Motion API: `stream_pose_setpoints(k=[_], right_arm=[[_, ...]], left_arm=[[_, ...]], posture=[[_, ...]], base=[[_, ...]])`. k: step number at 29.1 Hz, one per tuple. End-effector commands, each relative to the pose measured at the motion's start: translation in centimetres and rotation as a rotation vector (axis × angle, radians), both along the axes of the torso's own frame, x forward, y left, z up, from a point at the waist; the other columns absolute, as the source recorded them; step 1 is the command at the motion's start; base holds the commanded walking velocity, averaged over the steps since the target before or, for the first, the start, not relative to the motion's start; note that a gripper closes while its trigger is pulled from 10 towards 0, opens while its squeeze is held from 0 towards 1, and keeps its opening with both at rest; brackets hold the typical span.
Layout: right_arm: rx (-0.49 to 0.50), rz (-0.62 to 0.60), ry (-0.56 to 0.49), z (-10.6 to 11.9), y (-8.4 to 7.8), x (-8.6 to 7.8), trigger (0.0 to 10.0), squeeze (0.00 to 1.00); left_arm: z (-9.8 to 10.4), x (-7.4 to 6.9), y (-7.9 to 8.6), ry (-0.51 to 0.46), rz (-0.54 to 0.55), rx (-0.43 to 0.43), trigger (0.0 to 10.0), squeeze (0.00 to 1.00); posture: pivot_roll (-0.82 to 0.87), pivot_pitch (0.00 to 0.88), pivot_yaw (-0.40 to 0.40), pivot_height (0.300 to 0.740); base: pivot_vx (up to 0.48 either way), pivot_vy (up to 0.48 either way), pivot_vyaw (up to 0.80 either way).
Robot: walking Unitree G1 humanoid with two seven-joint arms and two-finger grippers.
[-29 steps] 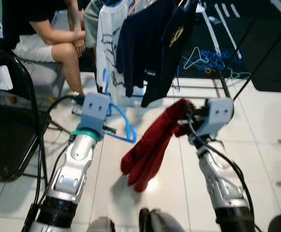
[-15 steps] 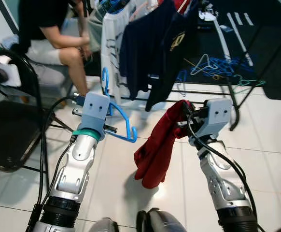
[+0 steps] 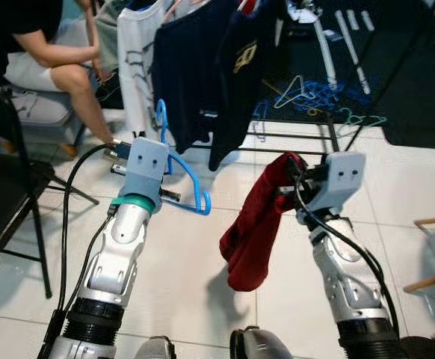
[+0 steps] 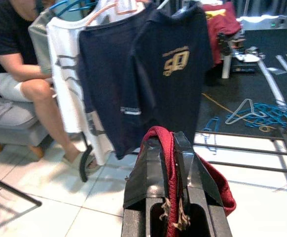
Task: Hang hanger
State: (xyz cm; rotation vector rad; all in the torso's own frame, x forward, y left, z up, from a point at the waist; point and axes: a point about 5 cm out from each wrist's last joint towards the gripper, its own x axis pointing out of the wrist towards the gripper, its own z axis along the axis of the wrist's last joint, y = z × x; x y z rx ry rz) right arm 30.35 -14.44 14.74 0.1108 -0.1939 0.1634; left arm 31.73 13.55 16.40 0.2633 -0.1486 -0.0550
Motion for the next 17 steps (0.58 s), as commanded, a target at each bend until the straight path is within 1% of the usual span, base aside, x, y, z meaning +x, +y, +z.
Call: stream_pose_setpoints(k=[1,13,17], right_arm=[[-0.002,0.017,-0.019,0.24,0.56,-0.14,10.0,0.0],[-0.003,0.017,-0.017,0.15,0.52,-0.2,10.0,0.0],[-0.003,0.017,-0.016,0.13,0.51,-0.2,10.0,0.0]], left_arm=[[-0.58,-0.14,0.38,0.017,0.013,0.014,10.0,0.0],[-0.51,-0.12,0.36,0.014,0.015,0.008,10.0,0.0],[-0.53,-0.05,0.36,0.018,0.018,0.005,10.0,0.0]], posture=[[-0.11,0.084,0.025,0.74],[-0.12,0.085,0.024,0.74],[-0.12,0.085,0.024,0.74]], base=[[0.0,-0.277,0.0],[0.0,-0.261,0.0],[0.0,0.0,0.0]])
